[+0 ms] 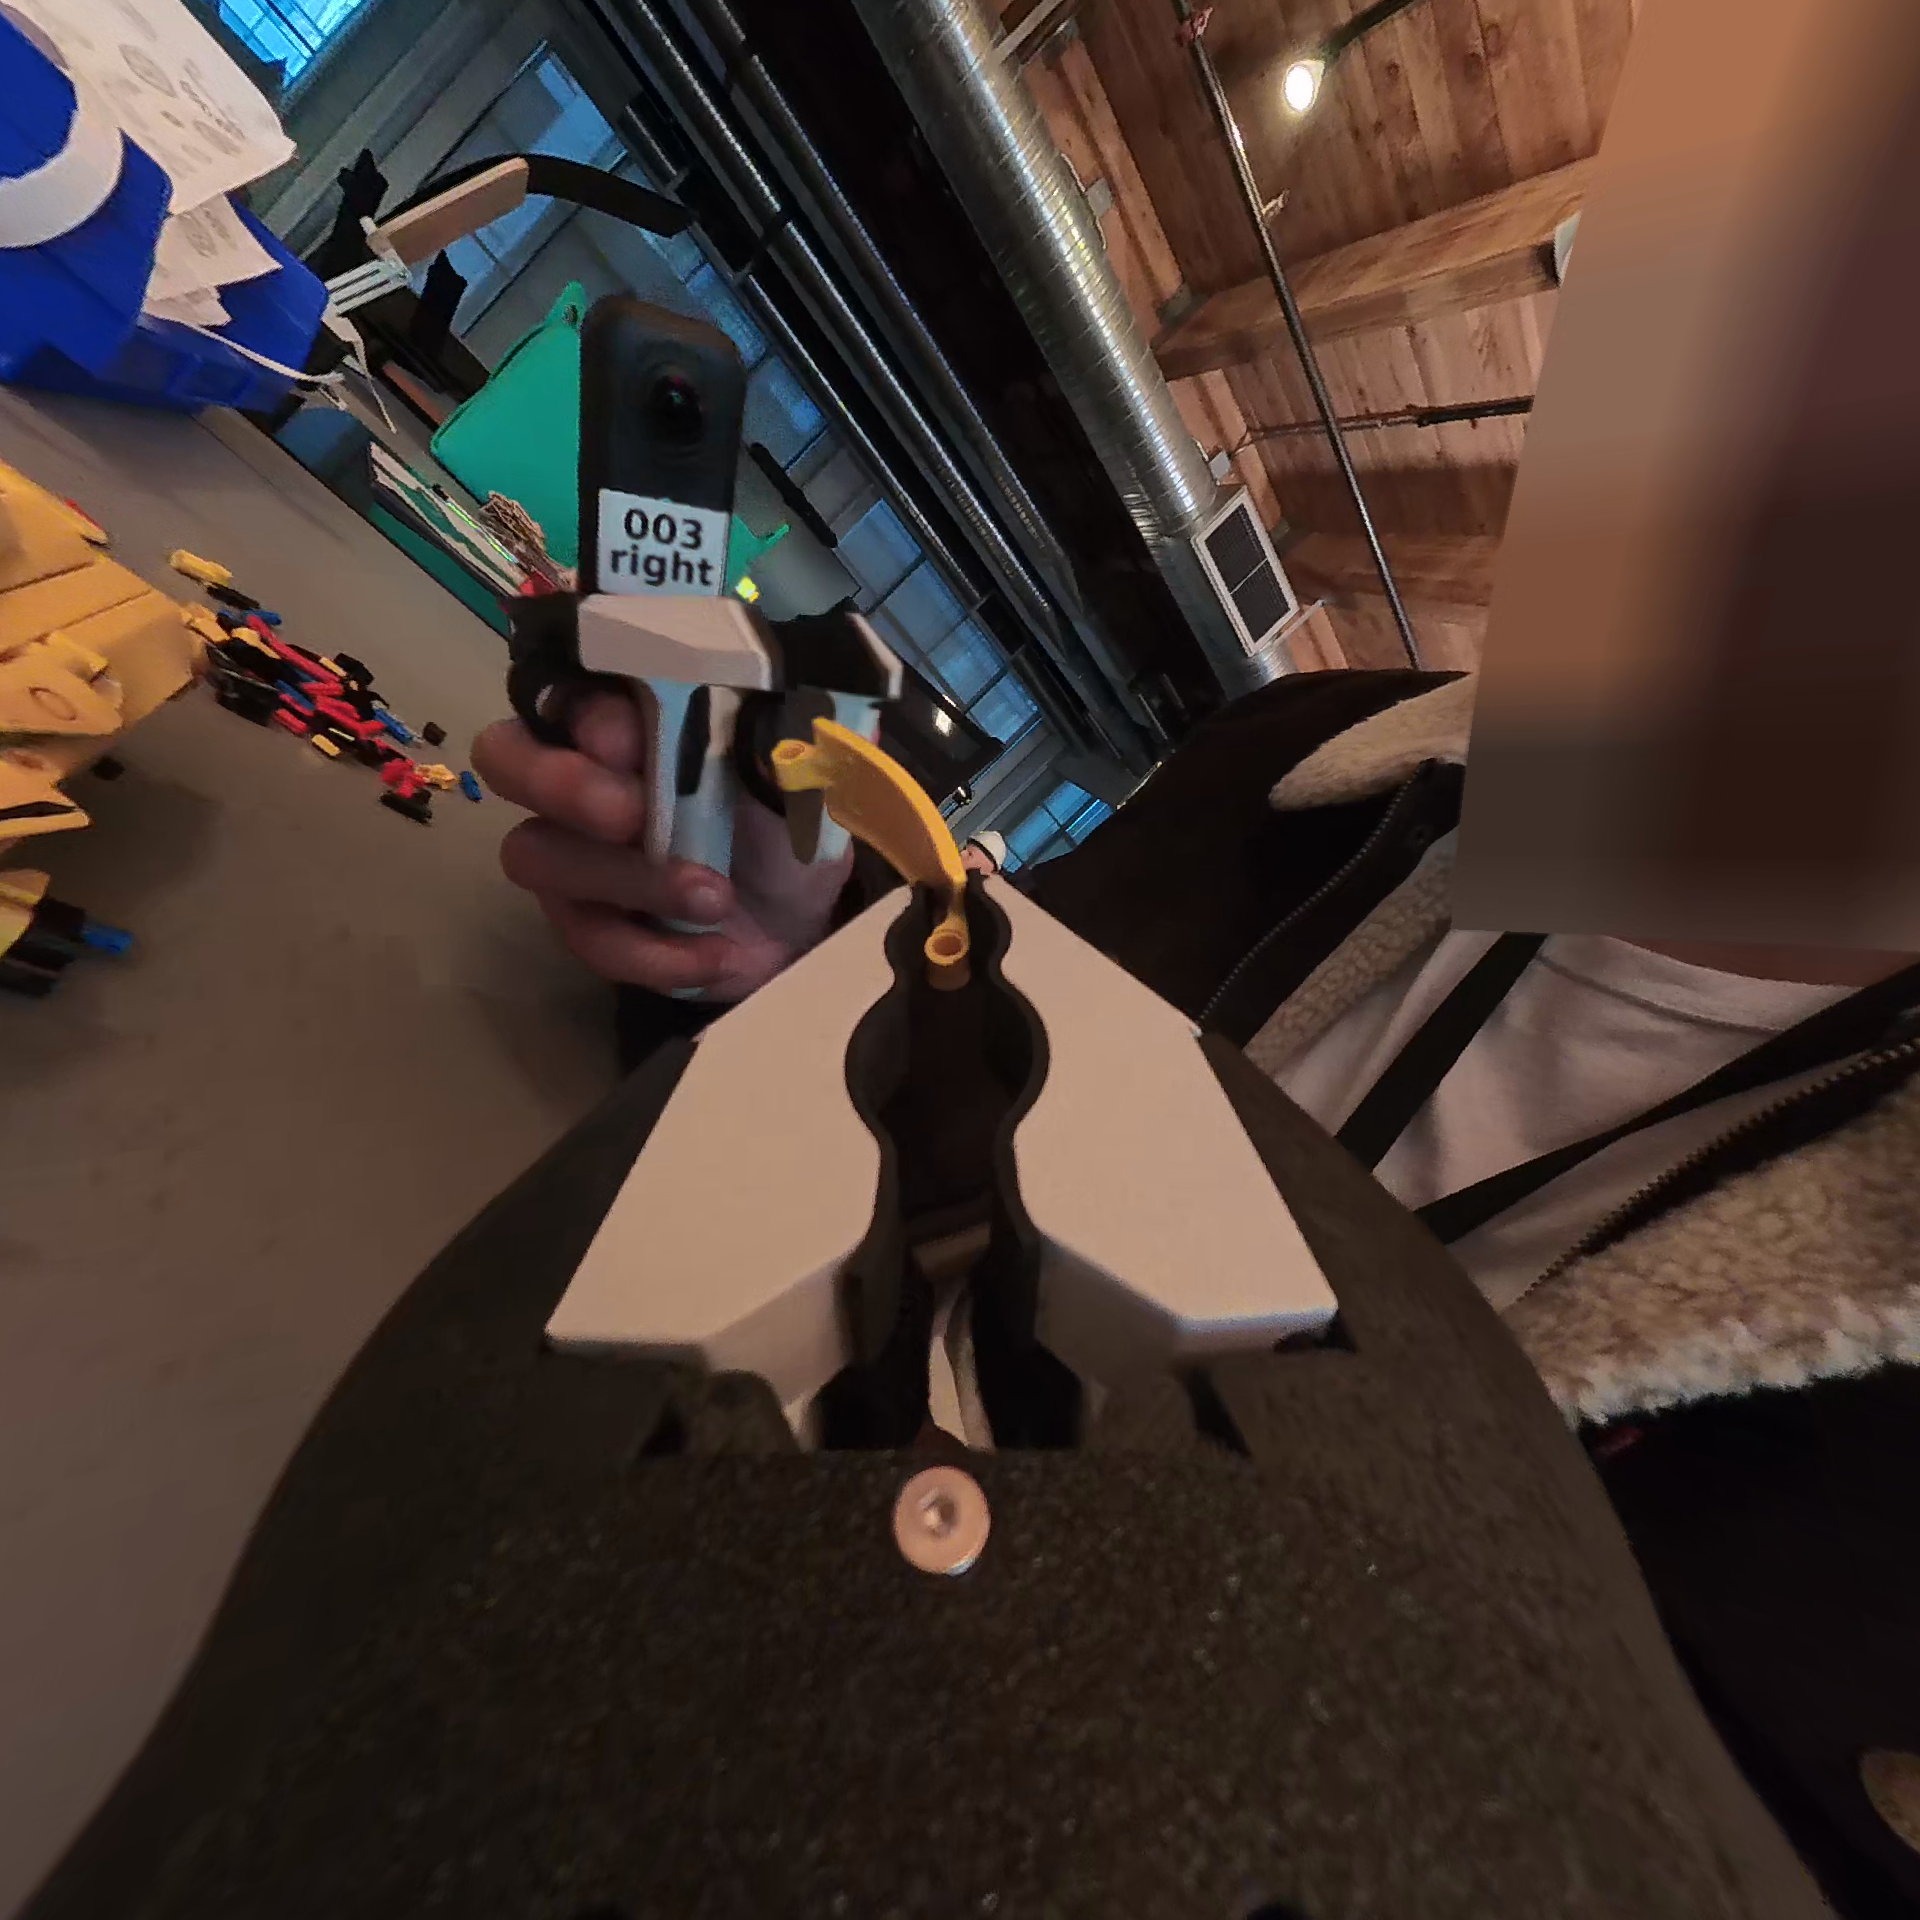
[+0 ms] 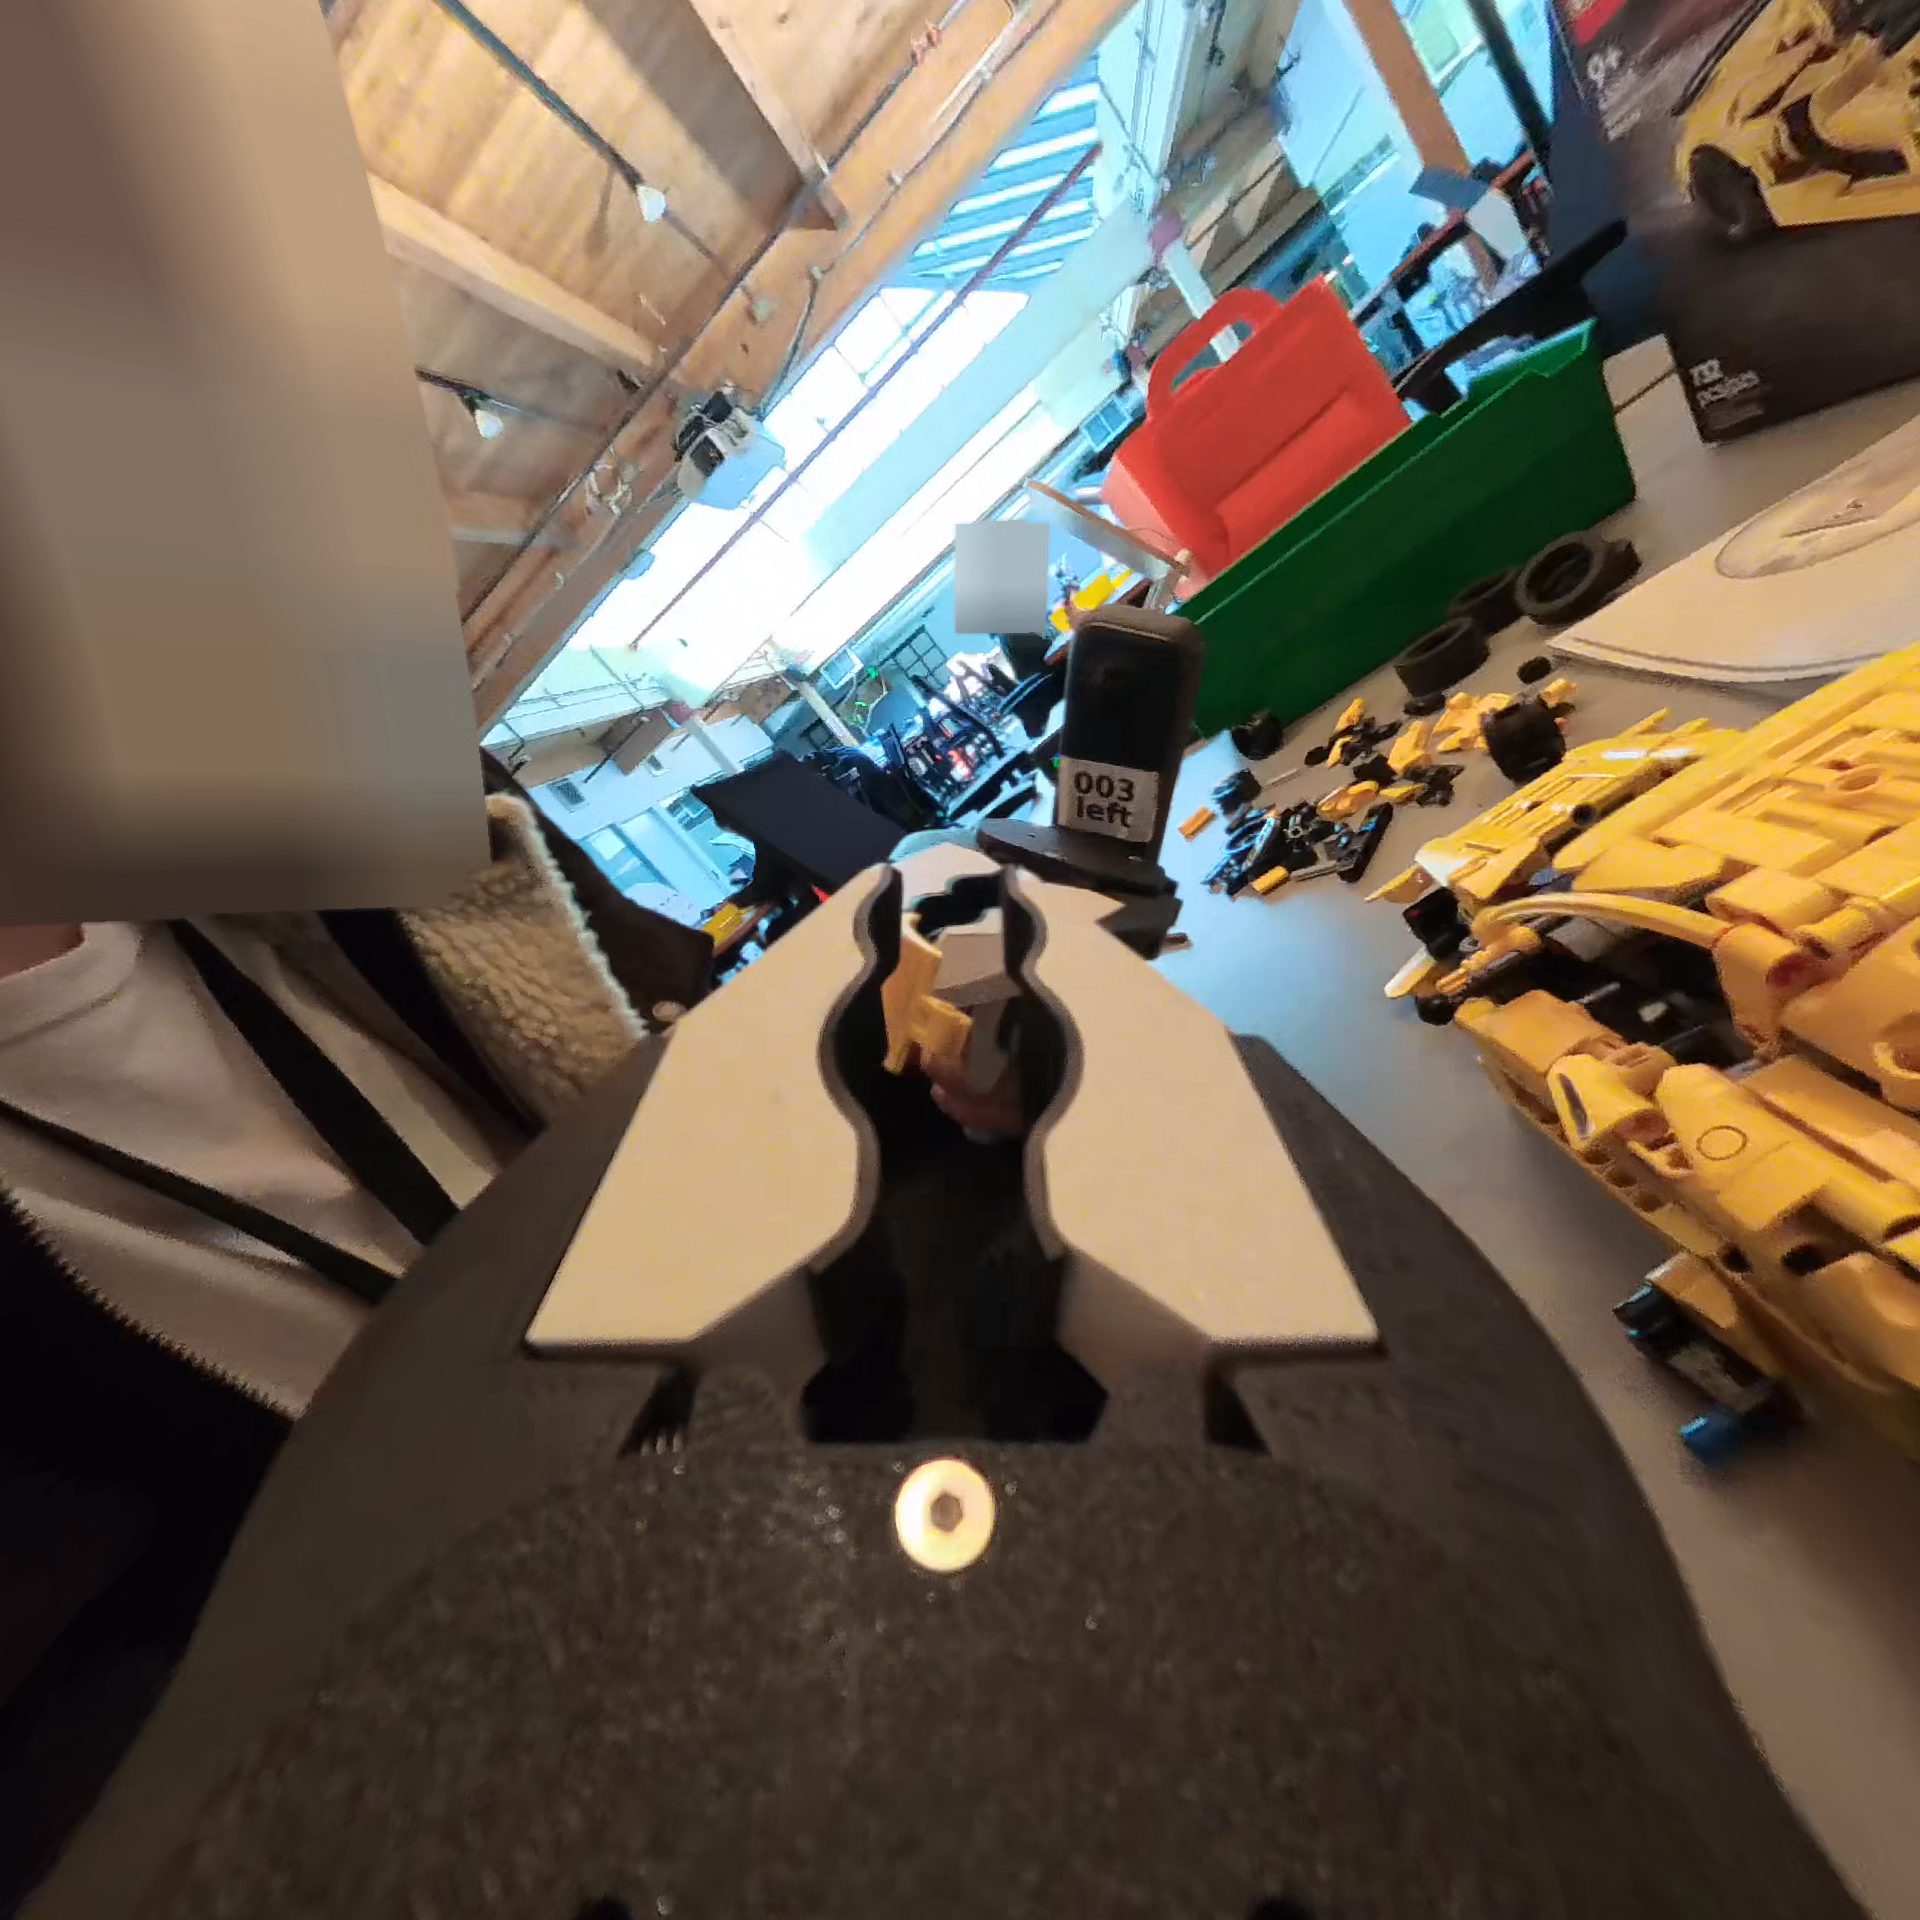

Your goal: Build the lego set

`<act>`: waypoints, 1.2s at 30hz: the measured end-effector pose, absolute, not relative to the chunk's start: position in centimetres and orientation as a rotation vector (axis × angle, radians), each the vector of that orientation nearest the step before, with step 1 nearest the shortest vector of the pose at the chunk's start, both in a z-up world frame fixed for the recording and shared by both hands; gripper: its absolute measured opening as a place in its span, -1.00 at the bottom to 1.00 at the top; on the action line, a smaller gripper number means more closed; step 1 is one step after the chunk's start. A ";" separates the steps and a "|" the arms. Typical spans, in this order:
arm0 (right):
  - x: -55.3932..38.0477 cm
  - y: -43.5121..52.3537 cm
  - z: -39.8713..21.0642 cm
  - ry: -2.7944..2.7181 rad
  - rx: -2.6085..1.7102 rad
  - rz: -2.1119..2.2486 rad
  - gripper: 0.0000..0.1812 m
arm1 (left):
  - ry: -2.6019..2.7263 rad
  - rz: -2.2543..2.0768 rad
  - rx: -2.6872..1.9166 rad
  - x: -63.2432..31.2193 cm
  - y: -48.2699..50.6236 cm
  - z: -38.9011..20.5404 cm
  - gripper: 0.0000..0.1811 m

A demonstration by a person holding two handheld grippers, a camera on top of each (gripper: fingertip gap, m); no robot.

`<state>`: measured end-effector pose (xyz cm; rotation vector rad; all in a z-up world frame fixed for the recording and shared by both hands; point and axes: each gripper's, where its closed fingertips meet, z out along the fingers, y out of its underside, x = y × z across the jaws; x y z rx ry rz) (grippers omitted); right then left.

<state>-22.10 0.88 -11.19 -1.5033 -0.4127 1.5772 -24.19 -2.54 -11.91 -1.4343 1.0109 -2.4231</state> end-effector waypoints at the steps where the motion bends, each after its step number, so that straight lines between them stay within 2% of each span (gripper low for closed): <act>1: -22.0 0.6 -11.1 -0.437 -1.499 1.578 -0.77 | 1.002 -2.429 -1.438 -24.2 -2.4 -11.9 -0.94; 5: -23.7 -0.4 -11.8 -0.626 -1.519 1.420 -0.64 | 0.934 -2.498 -1.437 -24.6 -1.8 -11.7 -0.94; 9: -24.1 -0.6 -12.2 -0.705 -1.516 1.298 -0.77 | 0.953 -2.531 -1.429 -24.7 -2.1 -11.6 -0.94; 16: -23.6 -0.5 -12.3 -0.672 -1.574 1.347 -0.85 | 1.010 -2.466 -1.462 -24.2 -2.6 -12.1 -0.94; 25: -23.4 0.2 -12.8 -0.603 -1.629 1.318 -0.87 | 1.062 -2.412 -1.490 -23.9 -3.1 -12.7 -0.94; 31: -23.2 0.6 -12.8 -0.490 -1.625 1.499 -0.87 | 1.019 -2.416 -1.522 -23.8 -2.5 -12.9 -0.95; 34: -22.4 0.5 -11.7 -0.490 -1.539 1.533 -0.77 | 0.977 -2.470 -1.491 -24.2 -2.1 -12.4 -0.95; 36: -22.5 0.2 -11.8 -0.607 -1.523 1.389 -0.61 | 0.982 -2.512 -1.467 -24.5 -2.3 -12.1 -0.95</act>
